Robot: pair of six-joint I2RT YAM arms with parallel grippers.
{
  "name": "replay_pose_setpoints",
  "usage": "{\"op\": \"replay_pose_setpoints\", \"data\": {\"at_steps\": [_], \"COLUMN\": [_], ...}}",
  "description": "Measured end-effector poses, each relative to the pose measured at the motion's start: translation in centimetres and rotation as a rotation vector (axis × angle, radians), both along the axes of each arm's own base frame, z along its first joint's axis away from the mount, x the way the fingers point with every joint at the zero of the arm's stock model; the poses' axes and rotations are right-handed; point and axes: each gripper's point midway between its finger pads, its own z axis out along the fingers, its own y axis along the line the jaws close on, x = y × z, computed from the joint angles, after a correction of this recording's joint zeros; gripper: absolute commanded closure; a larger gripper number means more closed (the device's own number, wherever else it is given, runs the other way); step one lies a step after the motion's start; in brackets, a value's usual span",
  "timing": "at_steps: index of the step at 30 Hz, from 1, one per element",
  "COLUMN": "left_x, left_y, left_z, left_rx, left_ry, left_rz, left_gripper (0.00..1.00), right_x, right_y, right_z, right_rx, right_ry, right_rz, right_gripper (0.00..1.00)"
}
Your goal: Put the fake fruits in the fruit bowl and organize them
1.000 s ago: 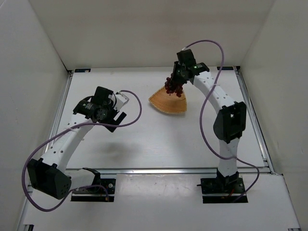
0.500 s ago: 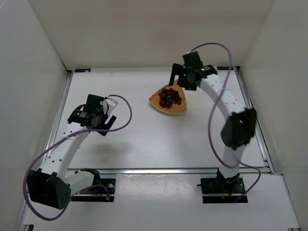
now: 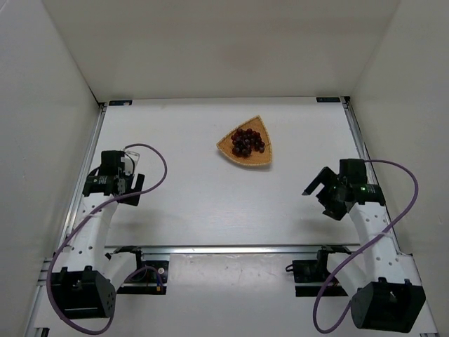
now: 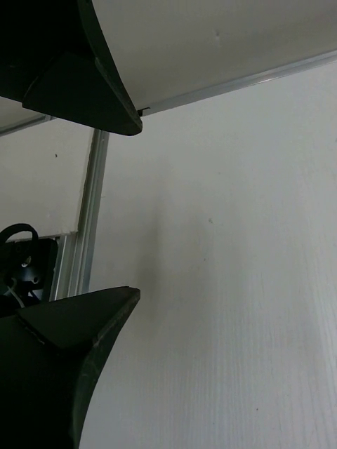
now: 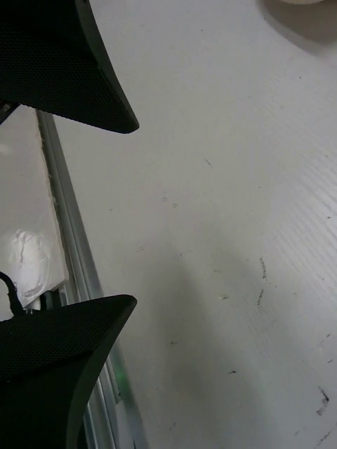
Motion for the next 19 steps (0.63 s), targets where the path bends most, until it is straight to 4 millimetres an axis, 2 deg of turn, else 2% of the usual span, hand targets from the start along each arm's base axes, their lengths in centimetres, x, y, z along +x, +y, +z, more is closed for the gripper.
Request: {"op": "replay_pose_setpoints", "data": {"at_steps": [2, 8, 14, 19], "left_x": [-0.2, -1.2, -3.0, -4.7], "left_y": [0.4, 1.1, 1.1, 1.0], "left_z": [0.0, 0.0, 1.0, 1.1], "left_rx": [-0.009, -0.048, -0.057, -0.065], "left_ry": [-0.004, -0.009, -0.041, -0.009], "left_rz": [0.038, 0.12, 0.148, 0.164], "left_gripper": [0.0, 0.0, 0.0, 0.0], "right_x": [-0.6, 0.0, -1.0, -2.3], "right_y": [-0.3, -0.5, 0.0, 0.9], "right_z": [0.2, 3.2, 3.8, 3.8], "right_rx": [0.012, 0.008, 0.026, 0.073], "right_ry": [0.012, -0.09, -0.106, -0.079], "right_rz": [-0.015, 0.0, 0.018, 0.047], "right_gripper": [0.0, 0.0, 0.0, 0.0]}}
